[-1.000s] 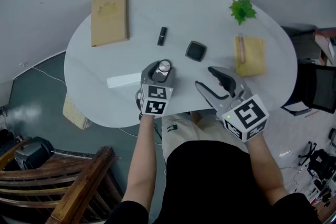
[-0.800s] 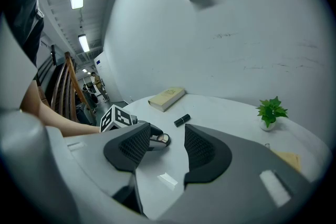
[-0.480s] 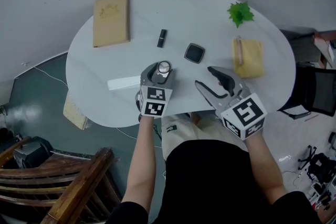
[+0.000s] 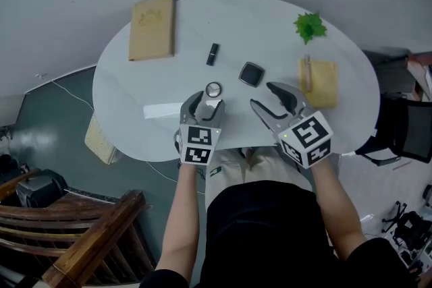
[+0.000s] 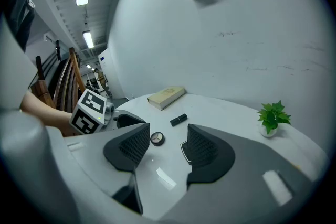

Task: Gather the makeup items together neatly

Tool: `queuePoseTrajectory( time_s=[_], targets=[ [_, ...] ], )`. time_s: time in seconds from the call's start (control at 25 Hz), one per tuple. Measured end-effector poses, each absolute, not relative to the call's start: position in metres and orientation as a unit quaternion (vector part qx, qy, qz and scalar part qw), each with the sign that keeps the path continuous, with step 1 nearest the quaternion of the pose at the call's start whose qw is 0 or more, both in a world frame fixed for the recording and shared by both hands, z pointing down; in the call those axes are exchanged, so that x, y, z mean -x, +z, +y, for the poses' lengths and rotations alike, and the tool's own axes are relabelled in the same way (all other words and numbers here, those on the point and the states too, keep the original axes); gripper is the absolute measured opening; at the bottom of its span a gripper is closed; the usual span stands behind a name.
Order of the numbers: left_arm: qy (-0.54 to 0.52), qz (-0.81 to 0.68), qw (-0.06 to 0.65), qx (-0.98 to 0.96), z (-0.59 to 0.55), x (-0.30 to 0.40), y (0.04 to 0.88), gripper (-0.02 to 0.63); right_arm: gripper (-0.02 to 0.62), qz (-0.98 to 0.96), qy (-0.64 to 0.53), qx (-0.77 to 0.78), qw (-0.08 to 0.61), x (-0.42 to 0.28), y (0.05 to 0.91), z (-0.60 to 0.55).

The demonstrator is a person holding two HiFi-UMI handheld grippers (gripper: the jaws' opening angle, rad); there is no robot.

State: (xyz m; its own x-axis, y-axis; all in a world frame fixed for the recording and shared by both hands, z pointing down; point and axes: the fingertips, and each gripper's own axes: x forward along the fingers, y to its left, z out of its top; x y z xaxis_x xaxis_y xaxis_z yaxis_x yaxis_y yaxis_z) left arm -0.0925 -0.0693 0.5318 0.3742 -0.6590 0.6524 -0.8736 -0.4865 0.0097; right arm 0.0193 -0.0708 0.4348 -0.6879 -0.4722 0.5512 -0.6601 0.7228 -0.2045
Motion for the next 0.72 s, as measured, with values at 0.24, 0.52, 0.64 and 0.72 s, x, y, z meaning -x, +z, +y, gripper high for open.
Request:
queuePoseTrajectory(
  time_s=[0.24,0.52,0.64,0.72],
  targets=[
    [0.282,-0.494,0.186,-0.801,-0.058,0.098,0.513,0.23,0.225,-0.896,0.18,-0.305,0.268,-0.021,0.453,-0.082],
    [0.278,-0.509,0.186,-0.793,-0.049,0.103,0.504,0.229,0.249,-0.891,0.15,-0.283,0.322,-0.019,0.484,-0.091],
    [0.277,-0.512,0.185,-0.791,-0.043,0.103,0.5,0.229,0.261,-0.888,0.147,-0.273,0.339,-0.017,0.496,-0.092],
    [0.286,-0.513,0.177,-0.79,-0.04,0.104,0.498,0.229,0.269,-0.887,0.14,-0.268,0.35,-0.016,0.505,-0.094]
  ],
)
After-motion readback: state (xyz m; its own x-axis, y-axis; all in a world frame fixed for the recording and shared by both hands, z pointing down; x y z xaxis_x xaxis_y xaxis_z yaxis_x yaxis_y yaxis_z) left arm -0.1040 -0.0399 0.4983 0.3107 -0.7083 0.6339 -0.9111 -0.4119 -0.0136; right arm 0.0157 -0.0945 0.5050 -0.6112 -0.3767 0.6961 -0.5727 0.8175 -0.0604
